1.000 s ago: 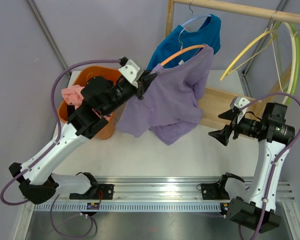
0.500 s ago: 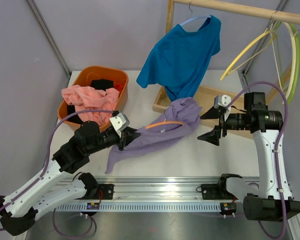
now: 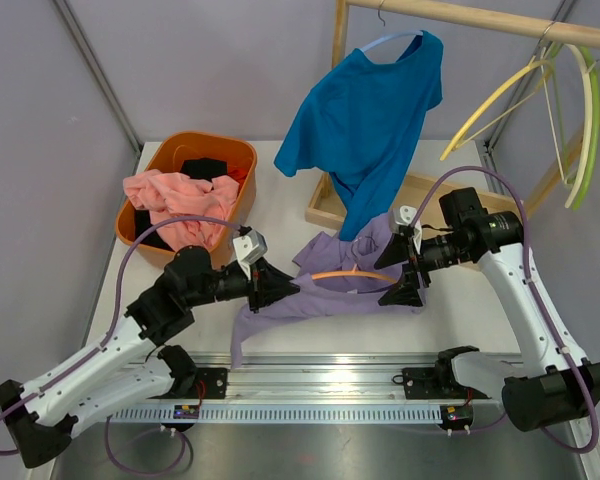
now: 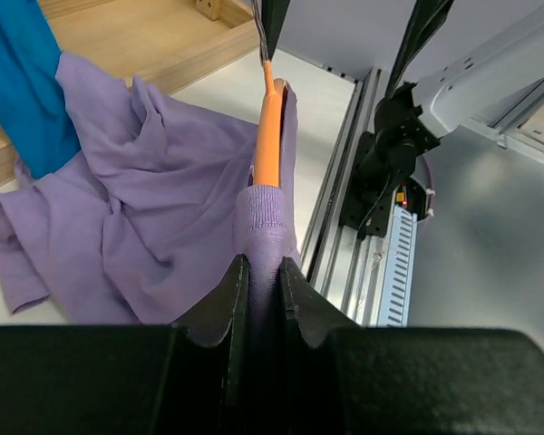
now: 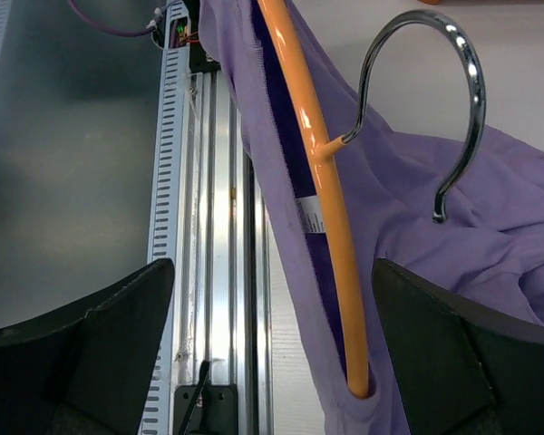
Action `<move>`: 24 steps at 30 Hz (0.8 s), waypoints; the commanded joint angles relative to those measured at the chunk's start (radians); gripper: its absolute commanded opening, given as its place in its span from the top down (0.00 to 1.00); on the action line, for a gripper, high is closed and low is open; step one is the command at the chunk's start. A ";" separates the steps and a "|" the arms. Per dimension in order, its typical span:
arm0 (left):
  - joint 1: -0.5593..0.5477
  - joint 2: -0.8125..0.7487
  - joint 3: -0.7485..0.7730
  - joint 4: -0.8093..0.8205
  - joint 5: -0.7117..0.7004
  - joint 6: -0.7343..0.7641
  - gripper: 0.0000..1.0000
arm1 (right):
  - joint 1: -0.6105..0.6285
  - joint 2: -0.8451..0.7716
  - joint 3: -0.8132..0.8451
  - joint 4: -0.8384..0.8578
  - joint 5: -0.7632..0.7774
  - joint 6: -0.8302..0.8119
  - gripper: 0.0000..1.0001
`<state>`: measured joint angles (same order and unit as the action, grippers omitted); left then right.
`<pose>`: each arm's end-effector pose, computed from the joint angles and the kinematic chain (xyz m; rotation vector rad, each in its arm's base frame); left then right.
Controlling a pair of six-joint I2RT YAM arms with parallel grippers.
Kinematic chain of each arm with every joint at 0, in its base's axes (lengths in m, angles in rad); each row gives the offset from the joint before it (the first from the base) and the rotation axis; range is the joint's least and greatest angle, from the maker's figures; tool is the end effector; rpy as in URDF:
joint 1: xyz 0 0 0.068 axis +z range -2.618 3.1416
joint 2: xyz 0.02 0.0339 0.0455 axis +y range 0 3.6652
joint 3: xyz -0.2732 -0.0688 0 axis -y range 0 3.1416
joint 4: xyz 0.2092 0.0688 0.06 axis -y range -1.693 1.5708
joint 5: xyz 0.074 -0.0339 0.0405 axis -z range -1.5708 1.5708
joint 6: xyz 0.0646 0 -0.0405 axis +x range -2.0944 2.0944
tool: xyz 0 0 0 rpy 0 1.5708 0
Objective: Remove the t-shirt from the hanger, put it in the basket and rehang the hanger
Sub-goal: Pass the hanger from the left arm to the right
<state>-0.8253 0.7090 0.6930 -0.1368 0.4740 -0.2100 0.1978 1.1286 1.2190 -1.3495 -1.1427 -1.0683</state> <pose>0.0819 -0.1322 0.3280 0.9078 1.6156 -1.1511 0.1227 0.0845 0.3431 -1.4532 1.6117 1.1156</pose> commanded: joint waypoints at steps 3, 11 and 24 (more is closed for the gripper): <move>-0.005 0.018 0.042 0.186 0.087 -0.054 1.00 | 0.028 0.005 -0.026 0.050 -0.020 0.028 0.04; -0.006 0.038 0.051 0.261 0.127 -0.081 1.00 | 0.061 -0.015 -0.069 0.180 -0.019 0.159 0.12; -0.008 0.093 0.037 0.313 0.101 -0.052 1.00 | 0.072 -0.019 -0.030 0.125 0.017 0.188 1.00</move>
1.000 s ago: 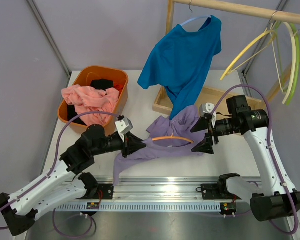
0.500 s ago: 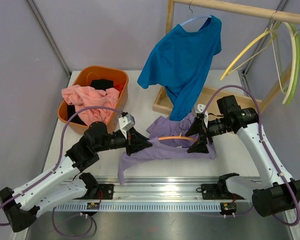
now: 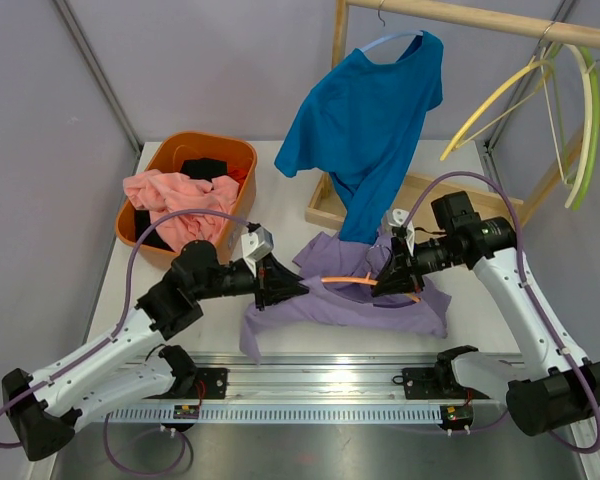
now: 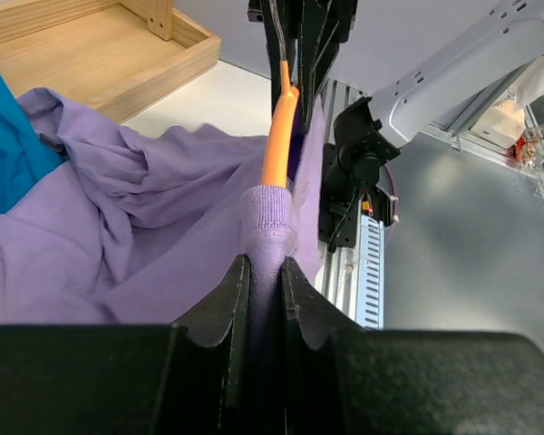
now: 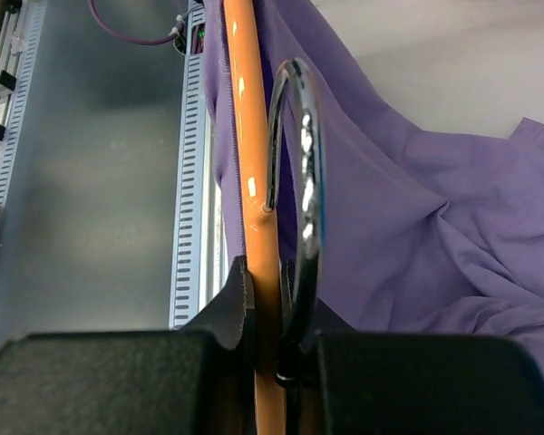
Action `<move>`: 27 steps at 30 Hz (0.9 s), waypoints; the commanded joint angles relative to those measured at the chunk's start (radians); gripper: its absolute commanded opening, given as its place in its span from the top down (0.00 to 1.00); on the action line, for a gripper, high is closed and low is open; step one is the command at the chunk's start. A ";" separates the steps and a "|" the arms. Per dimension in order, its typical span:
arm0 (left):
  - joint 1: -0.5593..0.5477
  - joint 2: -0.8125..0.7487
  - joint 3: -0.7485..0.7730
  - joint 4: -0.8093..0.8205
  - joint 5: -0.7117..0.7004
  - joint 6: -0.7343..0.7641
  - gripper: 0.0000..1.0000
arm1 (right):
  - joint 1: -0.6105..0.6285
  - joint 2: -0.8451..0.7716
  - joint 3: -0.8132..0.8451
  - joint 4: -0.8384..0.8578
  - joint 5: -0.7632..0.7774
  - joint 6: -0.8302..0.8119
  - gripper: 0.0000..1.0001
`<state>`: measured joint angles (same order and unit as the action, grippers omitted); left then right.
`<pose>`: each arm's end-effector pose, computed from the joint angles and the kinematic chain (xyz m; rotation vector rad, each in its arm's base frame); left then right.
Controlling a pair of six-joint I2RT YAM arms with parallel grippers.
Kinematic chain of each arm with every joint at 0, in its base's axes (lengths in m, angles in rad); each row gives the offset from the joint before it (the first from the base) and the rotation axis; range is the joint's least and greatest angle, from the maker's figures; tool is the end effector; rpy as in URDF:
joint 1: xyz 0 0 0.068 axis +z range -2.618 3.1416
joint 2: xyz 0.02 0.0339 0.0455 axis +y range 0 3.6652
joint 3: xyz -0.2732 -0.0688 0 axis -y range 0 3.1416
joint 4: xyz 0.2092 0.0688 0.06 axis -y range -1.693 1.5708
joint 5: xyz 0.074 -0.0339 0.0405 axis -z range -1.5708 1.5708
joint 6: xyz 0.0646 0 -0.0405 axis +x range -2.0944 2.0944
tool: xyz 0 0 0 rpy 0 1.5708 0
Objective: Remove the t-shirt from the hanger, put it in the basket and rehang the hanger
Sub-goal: Pass the hanger from the left arm to the right
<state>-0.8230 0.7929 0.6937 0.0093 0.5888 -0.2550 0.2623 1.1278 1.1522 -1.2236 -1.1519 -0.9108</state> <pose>0.0890 -0.1487 0.3356 0.9566 1.5451 -1.2772 0.1266 0.0951 0.3320 -1.4211 1.6601 1.2053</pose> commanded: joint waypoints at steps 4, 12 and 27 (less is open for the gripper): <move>-0.010 0.012 0.041 0.182 -0.113 -0.036 0.98 | 0.006 -0.115 0.023 0.135 0.139 0.191 1.00; -0.010 -0.011 0.104 -0.049 -0.533 -0.183 0.19 | 0.000 -0.220 -0.038 0.297 0.574 0.415 1.00; -0.212 0.458 0.304 -0.014 -0.793 -0.599 0.17 | -0.018 -0.310 -0.146 0.404 0.667 0.501 1.00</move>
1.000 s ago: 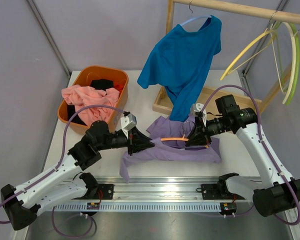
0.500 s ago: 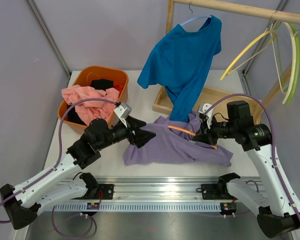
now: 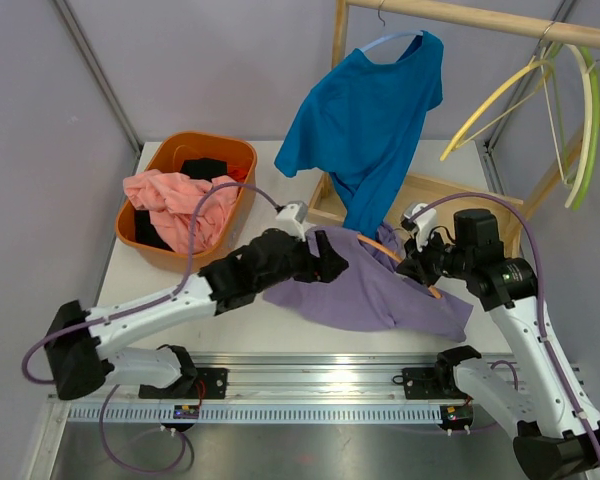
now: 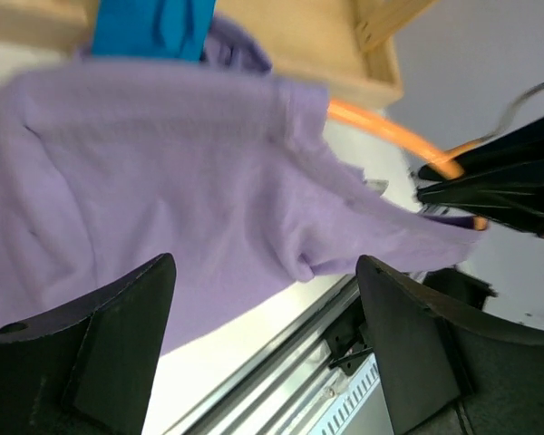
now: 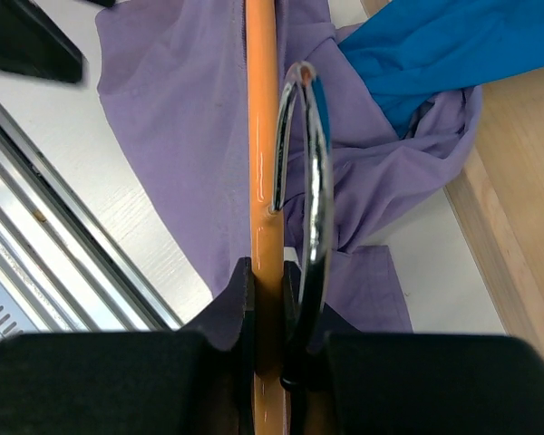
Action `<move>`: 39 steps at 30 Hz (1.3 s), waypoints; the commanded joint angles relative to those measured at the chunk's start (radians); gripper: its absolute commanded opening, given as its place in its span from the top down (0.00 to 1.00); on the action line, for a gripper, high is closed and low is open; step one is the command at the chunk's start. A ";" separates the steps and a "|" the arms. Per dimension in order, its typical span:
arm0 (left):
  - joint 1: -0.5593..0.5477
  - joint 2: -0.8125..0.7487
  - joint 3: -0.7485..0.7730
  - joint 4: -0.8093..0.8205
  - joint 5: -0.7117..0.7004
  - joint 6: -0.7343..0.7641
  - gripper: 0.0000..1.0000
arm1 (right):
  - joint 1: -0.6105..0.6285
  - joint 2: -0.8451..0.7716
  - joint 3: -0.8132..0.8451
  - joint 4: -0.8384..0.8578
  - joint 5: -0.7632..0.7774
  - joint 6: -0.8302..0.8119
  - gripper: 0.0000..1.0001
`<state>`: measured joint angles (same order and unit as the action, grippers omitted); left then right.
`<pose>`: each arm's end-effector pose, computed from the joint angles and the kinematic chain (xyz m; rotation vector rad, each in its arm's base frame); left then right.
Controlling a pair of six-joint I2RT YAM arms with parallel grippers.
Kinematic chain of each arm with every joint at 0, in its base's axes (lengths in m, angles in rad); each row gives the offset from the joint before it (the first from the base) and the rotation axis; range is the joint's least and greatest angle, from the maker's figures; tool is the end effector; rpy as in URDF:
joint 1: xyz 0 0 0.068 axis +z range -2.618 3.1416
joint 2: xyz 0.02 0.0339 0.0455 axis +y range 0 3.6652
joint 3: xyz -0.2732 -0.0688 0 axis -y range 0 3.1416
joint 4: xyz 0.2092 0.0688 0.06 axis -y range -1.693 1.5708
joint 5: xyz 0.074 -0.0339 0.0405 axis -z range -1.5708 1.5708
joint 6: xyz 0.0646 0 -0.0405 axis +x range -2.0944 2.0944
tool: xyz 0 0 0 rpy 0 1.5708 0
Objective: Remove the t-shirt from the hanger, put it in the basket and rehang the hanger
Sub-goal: Pass the hanger from the left arm to the right, then remove the tshirt from the hanger
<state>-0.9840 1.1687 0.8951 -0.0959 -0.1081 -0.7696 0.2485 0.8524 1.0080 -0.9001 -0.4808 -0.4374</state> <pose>0.1495 -0.2123 0.3162 0.1465 2.0849 -1.0276 0.1226 0.0619 0.3219 -0.9804 2.0296 0.4543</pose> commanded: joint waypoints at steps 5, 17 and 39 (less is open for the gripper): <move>-0.107 0.216 0.180 0.127 -0.191 -0.126 0.19 | -0.017 -0.065 -0.026 0.087 -0.037 0.026 1.00; -0.107 0.390 0.258 0.122 -0.334 -0.208 0.41 | -0.052 -0.118 -0.046 0.081 -0.102 0.034 1.00; -0.059 0.229 0.140 0.179 -0.131 -0.108 0.88 | -0.054 -0.033 -0.005 0.010 -0.094 -0.081 1.00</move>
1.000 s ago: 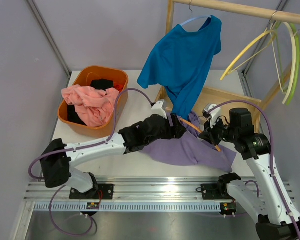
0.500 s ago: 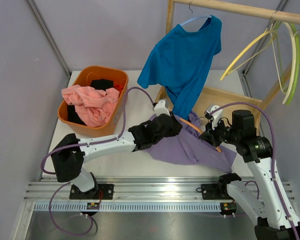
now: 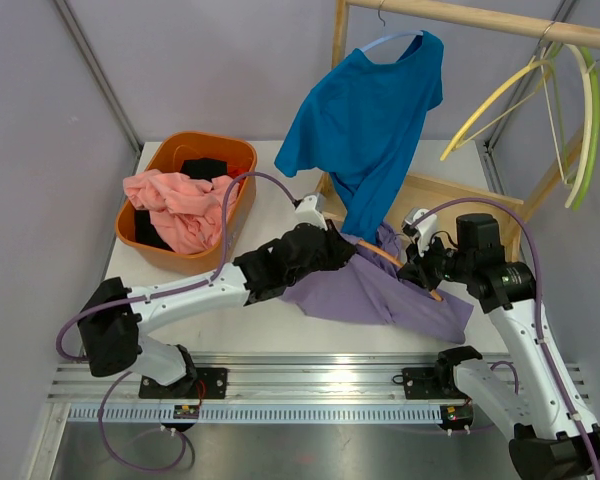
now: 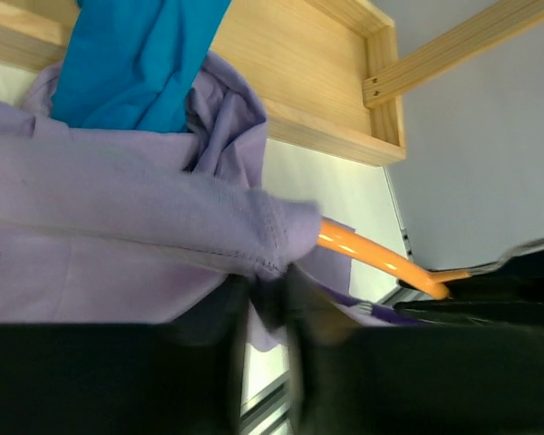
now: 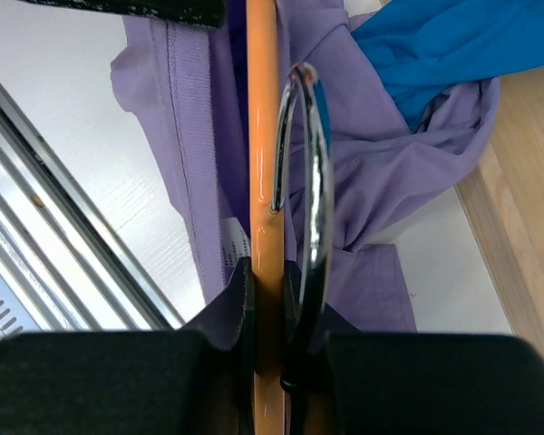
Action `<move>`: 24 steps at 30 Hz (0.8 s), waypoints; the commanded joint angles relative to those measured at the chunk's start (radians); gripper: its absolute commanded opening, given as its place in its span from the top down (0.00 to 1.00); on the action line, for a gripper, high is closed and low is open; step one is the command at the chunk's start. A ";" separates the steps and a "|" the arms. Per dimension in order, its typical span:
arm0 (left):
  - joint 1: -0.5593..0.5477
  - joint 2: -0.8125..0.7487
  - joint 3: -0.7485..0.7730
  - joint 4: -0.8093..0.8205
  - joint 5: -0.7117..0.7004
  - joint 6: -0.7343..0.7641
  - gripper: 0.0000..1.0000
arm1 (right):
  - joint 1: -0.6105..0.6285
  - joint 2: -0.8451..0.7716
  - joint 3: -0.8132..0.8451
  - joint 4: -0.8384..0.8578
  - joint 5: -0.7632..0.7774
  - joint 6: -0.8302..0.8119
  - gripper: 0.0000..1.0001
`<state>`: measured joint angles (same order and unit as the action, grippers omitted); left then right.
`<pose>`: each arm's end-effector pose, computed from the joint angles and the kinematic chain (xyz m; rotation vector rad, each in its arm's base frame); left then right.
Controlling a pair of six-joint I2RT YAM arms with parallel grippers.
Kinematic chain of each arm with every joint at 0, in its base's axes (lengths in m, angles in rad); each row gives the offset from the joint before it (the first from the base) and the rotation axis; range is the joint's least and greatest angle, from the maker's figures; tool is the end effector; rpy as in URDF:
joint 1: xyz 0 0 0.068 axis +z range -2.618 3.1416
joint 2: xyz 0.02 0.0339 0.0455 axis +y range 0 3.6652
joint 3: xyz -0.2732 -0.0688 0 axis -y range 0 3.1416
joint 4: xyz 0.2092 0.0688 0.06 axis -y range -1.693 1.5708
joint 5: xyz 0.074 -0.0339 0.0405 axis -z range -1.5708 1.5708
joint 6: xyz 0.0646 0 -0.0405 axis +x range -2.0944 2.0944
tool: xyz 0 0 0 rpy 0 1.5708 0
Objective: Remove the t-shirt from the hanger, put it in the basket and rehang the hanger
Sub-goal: Remove the tshirt from the hanger
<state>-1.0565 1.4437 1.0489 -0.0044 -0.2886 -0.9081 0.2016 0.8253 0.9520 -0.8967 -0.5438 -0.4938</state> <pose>0.1768 -0.2755 0.3066 -0.0458 2.0920 -0.9814 0.1182 0.0583 0.3102 -1.0101 2.0126 0.4791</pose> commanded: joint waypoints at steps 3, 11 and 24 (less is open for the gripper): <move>0.016 -0.049 -0.018 0.099 0.074 0.057 0.97 | -0.007 0.003 0.056 -0.001 -0.025 -0.040 1.00; 0.013 -0.025 0.054 0.178 0.284 0.185 1.00 | -0.007 0.041 0.062 -0.015 -0.054 -0.084 1.00; -0.068 0.052 0.267 -0.034 0.556 0.370 0.86 | -0.007 0.040 0.154 0.010 -0.237 -0.101 1.00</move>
<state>-1.1213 1.4750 1.2964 -0.0116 0.1883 -0.5945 0.1997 0.8982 1.0401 -0.9325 -0.6769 -0.5961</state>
